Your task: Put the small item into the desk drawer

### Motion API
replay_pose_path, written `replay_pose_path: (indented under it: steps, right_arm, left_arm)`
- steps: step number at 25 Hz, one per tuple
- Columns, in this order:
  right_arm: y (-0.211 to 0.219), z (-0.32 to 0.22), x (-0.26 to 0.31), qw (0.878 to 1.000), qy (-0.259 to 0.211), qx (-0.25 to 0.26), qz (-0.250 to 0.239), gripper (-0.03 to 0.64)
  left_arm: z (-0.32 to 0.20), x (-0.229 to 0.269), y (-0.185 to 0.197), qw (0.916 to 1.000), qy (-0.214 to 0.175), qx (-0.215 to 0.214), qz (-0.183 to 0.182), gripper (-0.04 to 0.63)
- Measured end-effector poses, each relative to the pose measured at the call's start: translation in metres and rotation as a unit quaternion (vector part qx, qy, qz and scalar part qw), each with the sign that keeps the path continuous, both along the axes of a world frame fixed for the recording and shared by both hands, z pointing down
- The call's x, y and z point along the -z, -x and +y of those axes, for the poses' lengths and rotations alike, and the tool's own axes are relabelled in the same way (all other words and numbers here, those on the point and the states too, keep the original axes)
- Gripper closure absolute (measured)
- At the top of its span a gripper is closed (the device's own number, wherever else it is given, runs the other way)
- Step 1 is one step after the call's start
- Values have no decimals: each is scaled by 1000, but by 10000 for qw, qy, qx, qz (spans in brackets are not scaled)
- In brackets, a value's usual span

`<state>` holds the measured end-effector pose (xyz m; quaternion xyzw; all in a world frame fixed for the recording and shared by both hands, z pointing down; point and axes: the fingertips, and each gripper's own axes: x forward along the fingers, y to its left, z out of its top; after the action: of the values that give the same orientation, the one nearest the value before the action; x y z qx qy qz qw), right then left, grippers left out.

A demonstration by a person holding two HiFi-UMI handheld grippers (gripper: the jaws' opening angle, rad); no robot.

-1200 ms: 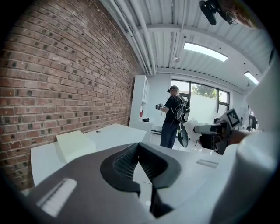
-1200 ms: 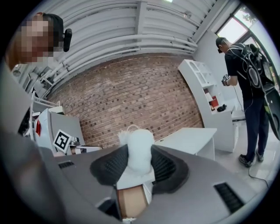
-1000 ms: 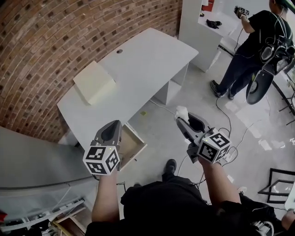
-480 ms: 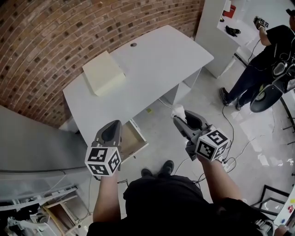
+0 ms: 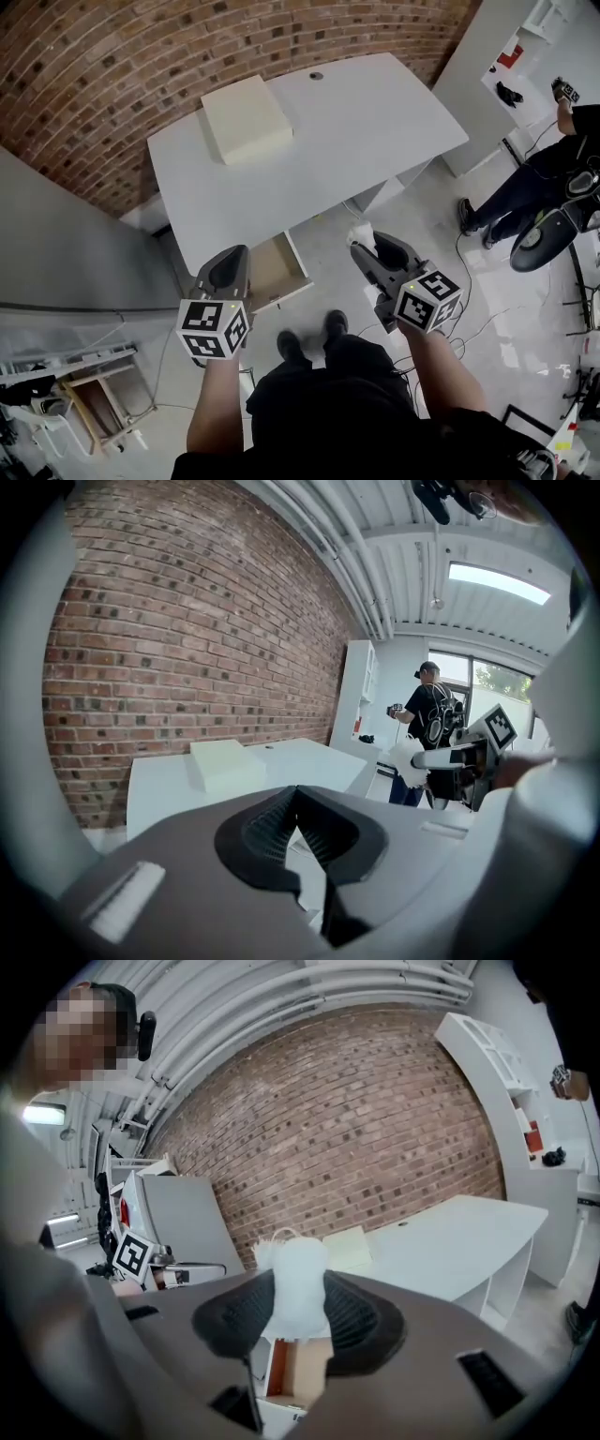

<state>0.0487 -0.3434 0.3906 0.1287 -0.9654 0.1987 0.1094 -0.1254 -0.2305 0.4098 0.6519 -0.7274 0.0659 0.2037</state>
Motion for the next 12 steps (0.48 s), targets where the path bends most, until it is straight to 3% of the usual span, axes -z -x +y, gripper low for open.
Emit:
replay_pose_path:
  steps: [12]
  right_arm:
    - [49, -25, -52, 9900, 79, 1378, 285, 466]
  left_arm:
    - [-2, -30, 14, 9946, 218, 1004, 146, 583]
